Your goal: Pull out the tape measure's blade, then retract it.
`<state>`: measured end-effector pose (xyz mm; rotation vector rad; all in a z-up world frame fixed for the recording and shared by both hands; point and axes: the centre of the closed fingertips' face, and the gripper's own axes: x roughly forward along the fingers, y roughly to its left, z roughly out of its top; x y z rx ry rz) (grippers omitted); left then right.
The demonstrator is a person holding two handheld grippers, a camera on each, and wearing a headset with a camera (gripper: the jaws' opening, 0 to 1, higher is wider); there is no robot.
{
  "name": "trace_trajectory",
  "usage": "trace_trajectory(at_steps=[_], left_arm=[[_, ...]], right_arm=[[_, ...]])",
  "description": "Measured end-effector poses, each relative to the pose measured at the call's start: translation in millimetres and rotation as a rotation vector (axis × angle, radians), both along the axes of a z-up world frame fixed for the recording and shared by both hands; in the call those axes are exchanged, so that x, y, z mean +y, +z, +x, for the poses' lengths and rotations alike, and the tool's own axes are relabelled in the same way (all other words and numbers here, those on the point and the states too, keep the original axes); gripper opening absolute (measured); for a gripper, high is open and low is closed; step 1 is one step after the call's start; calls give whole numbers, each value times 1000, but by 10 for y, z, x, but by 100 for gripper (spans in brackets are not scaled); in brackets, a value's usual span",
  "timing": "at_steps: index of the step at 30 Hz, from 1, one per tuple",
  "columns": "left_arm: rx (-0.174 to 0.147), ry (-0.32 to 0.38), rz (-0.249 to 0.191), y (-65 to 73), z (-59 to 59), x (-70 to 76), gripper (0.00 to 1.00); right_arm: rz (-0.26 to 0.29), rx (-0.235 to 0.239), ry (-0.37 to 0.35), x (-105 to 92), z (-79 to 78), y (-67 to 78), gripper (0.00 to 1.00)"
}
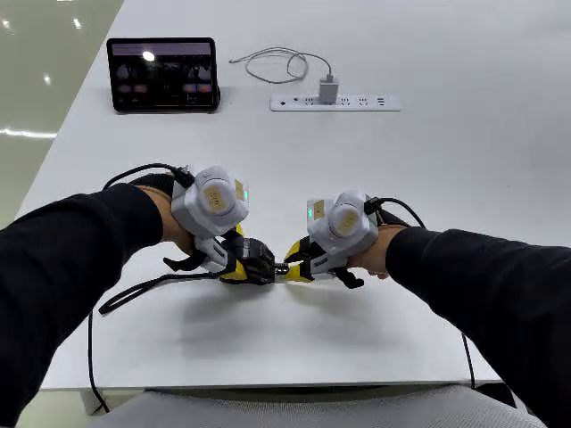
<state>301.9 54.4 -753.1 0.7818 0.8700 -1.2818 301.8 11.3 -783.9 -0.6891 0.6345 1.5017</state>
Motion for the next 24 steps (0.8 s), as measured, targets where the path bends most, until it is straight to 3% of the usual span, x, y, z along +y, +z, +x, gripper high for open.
trace_trajectory(at_steps=[3, 5, 13, 16, 24], left_arm=[[0, 0, -1, 3, -5, 4, 30], [0, 4, -2, 5, -3, 6, 30], [3, 5, -7, -1, 4, 6, 30], [4, 6, -9, -3, 5, 5, 30], [1, 9, -14, 2, -1, 7, 30]], right_arm=[[2, 3, -3, 19, 1, -1, 9], [-1, -22, 15, 21, -4, 3, 10], [-6, 13, -15, 89, -14, -8, 16], [-19, -5, 0, 123, -22, -47, 12], [-16, 7, -17, 133, -27, -91, 11]])
